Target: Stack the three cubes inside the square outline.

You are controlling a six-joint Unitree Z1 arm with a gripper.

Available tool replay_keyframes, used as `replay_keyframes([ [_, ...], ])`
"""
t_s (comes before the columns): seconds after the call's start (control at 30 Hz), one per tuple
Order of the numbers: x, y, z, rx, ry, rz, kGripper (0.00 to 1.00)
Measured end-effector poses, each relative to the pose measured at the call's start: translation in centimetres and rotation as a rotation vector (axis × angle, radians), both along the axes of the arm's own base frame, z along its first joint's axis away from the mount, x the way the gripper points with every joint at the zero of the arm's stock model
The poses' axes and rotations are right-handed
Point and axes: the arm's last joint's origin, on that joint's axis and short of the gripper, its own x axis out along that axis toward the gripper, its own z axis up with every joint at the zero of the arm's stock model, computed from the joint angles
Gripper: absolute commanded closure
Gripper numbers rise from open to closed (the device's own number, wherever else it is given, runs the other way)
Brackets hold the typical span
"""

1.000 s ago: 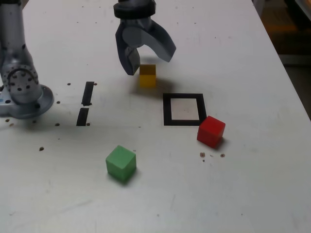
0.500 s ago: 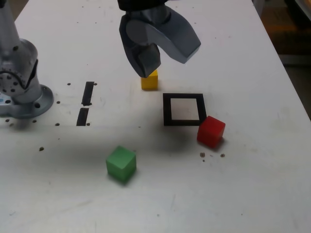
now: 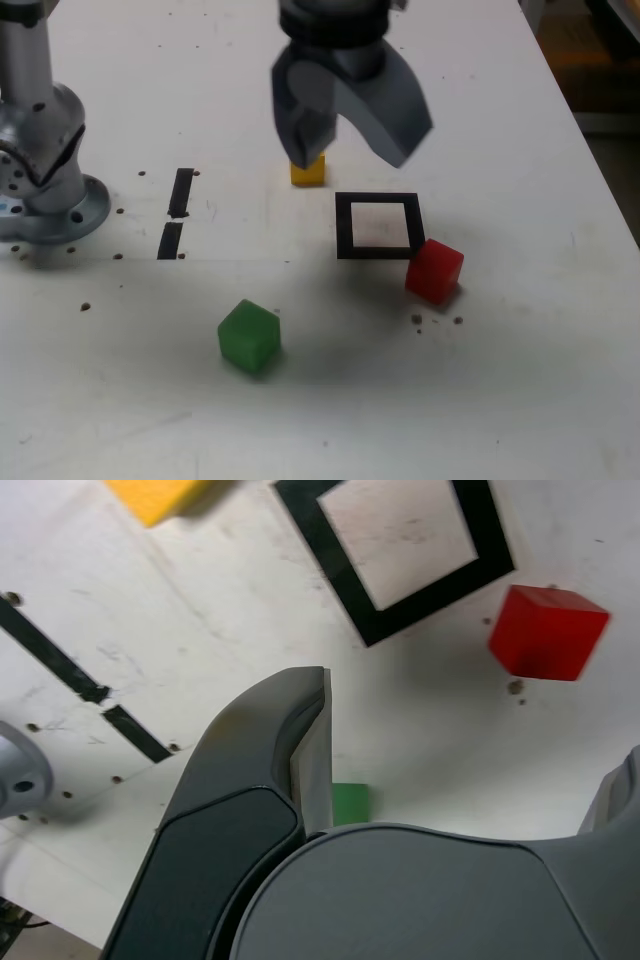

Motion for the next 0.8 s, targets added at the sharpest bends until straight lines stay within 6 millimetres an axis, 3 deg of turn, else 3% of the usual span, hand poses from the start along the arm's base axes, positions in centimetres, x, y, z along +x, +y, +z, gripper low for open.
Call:
replay_keyframes([
  [0.17, 2.8, -2.8, -0.1, 0.0, -0.003, -0.023, 0.02],
  [0.33, 5.1, -4.9, -2.5, 0.004, 0.054, -0.036, 0.02],
  [0.8, 7.4, -5.6, -7.3, 0.037, 0.172, -0.027, 0.02],
])
